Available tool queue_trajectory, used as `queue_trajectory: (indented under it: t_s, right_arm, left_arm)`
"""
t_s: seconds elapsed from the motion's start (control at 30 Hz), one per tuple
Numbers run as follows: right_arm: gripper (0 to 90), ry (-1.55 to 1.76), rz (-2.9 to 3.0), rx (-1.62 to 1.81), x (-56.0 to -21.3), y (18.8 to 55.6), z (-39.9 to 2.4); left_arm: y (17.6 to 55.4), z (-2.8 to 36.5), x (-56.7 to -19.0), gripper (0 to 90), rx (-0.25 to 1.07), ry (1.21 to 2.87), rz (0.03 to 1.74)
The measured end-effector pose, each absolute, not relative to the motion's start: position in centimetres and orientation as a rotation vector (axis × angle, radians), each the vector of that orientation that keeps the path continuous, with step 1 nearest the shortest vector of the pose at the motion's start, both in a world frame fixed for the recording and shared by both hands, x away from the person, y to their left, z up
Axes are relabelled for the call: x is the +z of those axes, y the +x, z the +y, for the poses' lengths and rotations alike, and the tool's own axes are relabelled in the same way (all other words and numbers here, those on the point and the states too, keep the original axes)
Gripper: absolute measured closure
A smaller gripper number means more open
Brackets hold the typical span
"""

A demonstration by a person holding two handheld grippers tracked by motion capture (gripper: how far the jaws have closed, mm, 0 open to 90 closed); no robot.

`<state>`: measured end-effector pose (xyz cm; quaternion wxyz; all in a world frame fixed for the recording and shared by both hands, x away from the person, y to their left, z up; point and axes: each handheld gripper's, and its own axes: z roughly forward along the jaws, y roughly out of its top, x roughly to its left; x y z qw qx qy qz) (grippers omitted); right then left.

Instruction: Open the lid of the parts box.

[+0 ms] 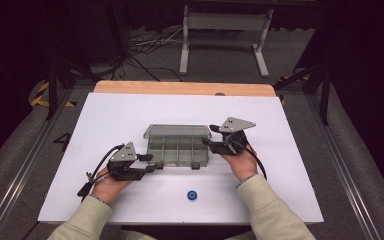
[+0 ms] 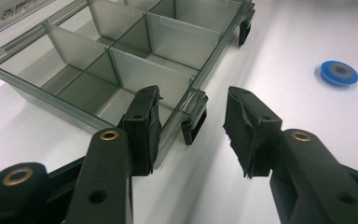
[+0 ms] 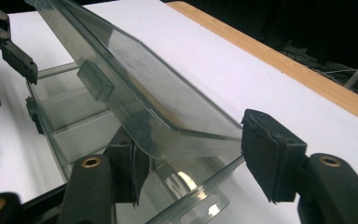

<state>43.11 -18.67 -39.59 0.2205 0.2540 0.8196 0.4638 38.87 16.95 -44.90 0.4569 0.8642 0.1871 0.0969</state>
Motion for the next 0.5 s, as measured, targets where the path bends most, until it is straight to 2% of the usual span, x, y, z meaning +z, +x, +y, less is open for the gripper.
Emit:
queue_trajectory:
  t_s: [0.5]
  right_arm:
    - [53.1,0.706,2.245,1.314,-38.0,45.2,-18.5]
  left_arm:
    - [38.8,17.5,-45.0,55.2,0.224,2.118,0.458]
